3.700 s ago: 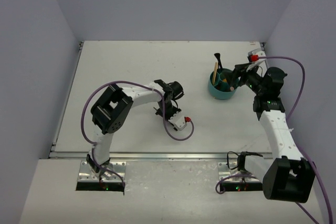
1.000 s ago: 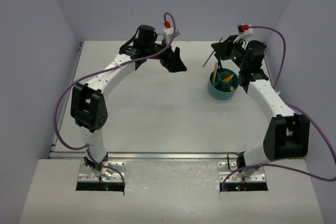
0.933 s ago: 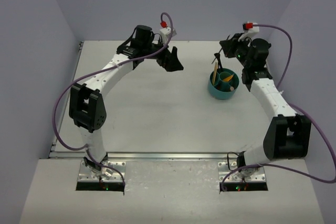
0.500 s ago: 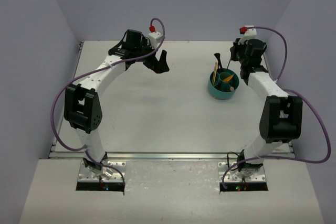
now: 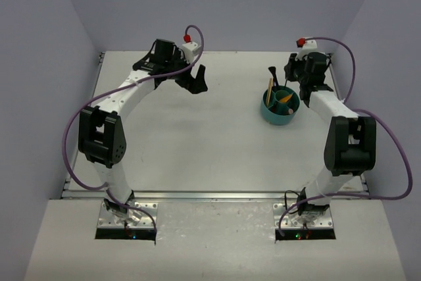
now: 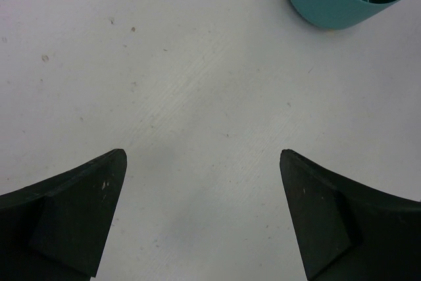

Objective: Organize the makeup

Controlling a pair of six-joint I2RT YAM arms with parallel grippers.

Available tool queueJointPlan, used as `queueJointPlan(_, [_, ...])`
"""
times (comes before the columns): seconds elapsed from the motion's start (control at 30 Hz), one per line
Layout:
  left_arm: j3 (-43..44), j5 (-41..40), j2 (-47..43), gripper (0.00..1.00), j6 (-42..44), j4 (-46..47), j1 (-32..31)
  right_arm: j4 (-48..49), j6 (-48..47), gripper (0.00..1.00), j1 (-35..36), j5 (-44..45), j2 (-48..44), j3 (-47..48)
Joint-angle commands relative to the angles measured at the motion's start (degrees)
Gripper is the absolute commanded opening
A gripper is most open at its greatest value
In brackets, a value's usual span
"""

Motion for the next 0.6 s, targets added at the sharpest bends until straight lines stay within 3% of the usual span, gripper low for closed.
queueJointPlan(0.0, [1.27, -0.37, -2.81, 1.00, 1.28, 1.39, 0.54, -1.67, -1.00, 0.31, 0.18, -2.08, -1.50, 0.07])
queueJointPlan(0.17, [1.19, -0.46, -2.71, 1.00, 1.55, 1.55, 0.61, -4.08, -3.29, 0.51, 0.09, -3.63, -4.57, 0.64])
queueJointPlan(0.33, [1.08, -0.75, -2.86, 1.00, 1.98, 1.56, 0.83, -6.73, -3.76, 0.59, 0.12, -3.61, -8.76, 1.22])
queueJointPlan(0.57, [-0.80, -3.12, -3.41, 1.00, -2.38, 3.26, 5.02, -10.72, 9.06, 0.81, -6.20, 4.97, -19.41, -6.05])
